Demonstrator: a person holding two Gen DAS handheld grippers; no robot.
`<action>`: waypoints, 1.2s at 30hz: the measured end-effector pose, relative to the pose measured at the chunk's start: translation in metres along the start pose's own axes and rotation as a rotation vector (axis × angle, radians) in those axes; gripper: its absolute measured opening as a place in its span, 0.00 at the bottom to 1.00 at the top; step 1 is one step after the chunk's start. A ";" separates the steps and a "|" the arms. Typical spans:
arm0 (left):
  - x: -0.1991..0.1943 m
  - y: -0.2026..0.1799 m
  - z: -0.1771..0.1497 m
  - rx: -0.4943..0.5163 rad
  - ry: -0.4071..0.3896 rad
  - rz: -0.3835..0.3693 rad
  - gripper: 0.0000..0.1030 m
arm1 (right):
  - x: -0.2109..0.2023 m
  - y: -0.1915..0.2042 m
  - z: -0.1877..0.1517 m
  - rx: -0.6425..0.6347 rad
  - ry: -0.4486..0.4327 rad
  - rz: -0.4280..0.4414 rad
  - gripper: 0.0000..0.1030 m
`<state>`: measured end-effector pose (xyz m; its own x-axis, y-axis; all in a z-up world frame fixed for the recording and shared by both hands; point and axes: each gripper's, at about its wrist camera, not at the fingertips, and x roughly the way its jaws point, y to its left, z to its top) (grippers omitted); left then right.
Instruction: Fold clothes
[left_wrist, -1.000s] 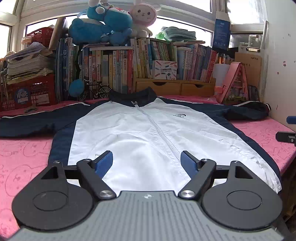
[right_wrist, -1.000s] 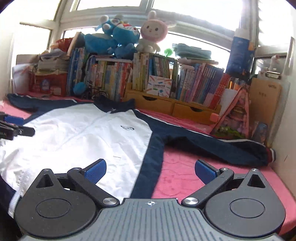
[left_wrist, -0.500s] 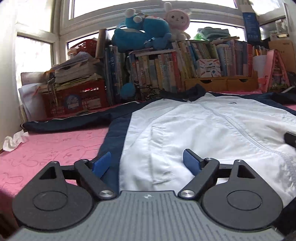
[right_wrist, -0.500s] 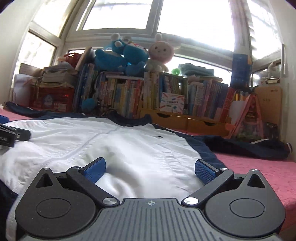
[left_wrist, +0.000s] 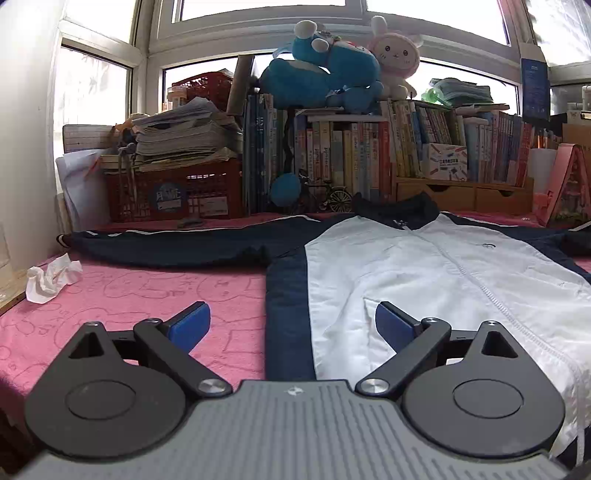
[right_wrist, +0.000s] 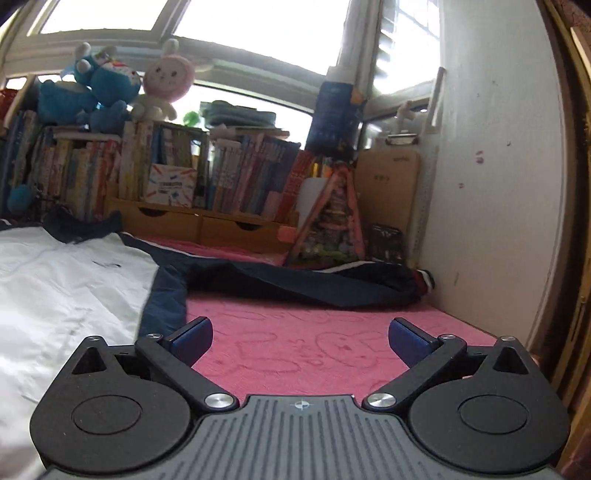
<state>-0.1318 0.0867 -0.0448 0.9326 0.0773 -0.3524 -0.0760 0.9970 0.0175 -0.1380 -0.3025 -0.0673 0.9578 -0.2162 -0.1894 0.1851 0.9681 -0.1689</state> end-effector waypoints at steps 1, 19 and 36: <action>0.008 -0.009 0.007 0.002 0.010 -0.038 0.94 | 0.000 0.012 0.010 -0.013 -0.003 0.075 1.00; 0.170 -0.068 0.044 0.074 0.334 -0.279 0.95 | 0.101 0.138 0.053 -0.104 0.413 0.779 1.00; 0.208 -0.043 0.048 0.058 0.355 -0.116 1.00 | 0.115 0.097 0.045 -0.136 0.408 0.620 1.00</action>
<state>0.0821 0.0605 -0.0737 0.7530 -0.0342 -0.6572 0.0521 0.9986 0.0078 0.0001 -0.2280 -0.0619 0.7151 0.3078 -0.6276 -0.4157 0.9091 -0.0277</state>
